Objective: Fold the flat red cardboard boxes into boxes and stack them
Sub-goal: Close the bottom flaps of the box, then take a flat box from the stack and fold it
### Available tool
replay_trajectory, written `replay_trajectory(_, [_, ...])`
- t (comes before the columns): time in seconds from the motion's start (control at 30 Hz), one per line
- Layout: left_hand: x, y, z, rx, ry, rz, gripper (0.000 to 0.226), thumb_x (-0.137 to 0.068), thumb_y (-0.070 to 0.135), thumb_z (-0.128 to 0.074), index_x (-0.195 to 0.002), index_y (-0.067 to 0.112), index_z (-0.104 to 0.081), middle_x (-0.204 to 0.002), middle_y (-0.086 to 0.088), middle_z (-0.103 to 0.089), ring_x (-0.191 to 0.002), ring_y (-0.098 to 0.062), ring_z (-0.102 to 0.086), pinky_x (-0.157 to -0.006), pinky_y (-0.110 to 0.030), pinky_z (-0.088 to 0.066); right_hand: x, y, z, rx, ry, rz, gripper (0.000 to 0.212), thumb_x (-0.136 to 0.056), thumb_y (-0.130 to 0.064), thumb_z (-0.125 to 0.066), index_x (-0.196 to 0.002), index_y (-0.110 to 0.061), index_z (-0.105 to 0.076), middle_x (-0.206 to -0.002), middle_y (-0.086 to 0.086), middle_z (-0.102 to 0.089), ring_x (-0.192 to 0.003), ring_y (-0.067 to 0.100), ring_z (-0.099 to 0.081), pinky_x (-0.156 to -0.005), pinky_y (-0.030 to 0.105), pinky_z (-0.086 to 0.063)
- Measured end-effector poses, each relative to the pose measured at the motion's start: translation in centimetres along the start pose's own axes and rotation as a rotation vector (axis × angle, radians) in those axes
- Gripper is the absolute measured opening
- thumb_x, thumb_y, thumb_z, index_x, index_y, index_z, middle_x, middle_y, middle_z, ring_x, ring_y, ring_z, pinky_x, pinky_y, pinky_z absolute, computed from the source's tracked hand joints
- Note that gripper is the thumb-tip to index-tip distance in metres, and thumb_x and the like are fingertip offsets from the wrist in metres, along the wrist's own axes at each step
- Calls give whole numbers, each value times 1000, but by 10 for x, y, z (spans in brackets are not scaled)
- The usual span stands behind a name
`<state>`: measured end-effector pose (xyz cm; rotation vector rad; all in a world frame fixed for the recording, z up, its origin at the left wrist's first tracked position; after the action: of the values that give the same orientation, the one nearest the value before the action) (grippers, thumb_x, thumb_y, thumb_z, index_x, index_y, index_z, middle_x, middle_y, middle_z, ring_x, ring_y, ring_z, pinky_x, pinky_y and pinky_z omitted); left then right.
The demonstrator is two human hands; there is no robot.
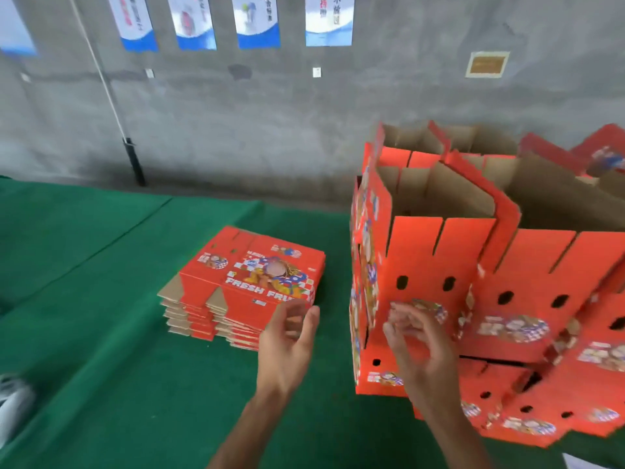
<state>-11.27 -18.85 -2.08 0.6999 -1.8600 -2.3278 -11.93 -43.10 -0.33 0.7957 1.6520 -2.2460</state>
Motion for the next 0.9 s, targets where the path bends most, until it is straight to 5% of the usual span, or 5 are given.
replay_trajectory(0.2, [-74, -49, 93, -100, -42, -5, 41, -90, 72, -59, -111, 37, -64, -101, 25, -70, -89, 0, -69, -69, -15, -55, -3, 1, -122, -39, -5, -88, 47, -87, -67, -65, -119, -34, -66, -106, -18, -70, -99, 5, -69, -85, 17, -54])
replay_trajectory(0.4, [-125, -123, 149, -338, -87, 93, 57, -87, 79, -54, -119, 33, -60, -104, 21, -68, -86, 9, -66, -72, -18, -57, -13, 37, -214, 72, -128, -159, 43, -93, -57, -66, -124, -28, -66, -104, -17, -68, -94, 5, -68, -76, 21, -57])
replay_trajectory(0.47, [-148, -151, 161, -462, -117, 138, 61, -87, 75, -56, -124, 26, -58, -108, 18, -65, -85, 5, -67, -78, -27, -60, -18, 57, -245, 121, -197, -215, 38, -93, -55, -65, -123, -31, -67, -103, -14, -68, -93, 6, -68, -74, 25, -59])
replay_trajectory(0.73, [-217, -230, 194, -1105, -151, 326, 85, -90, 71, -56, -147, 12, -35, -146, -15, -45, -134, -34, -39, -112, -48, -35, -10, 152, -305, 546, -493, -577, 57, -98, -50, -61, -144, -17, -53, -119, 0, -63, -96, 9, -62, -77, 22, -50])
replay_trajectory(0.9, [-239, -242, 206, -1068, -53, 309, 105, -86, 84, -46, -152, 5, -26, -153, -22, -37, -135, -39, -37, -111, -52, -36, -13, 166, -324, 640, -460, -720, 49, -97, -58, -57, -125, -17, -59, -112, -3, -54, -90, 8, -58, -73, 23, -47])
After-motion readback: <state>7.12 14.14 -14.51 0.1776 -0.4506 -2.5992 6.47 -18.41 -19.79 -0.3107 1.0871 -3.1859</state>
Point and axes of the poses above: each hand's wrist, its own x-axis away from the middle knuckle, its own z-axis out of the back of the hand, y = z × x, the point moved 5 cm from there along -x, towards the middle knuckle
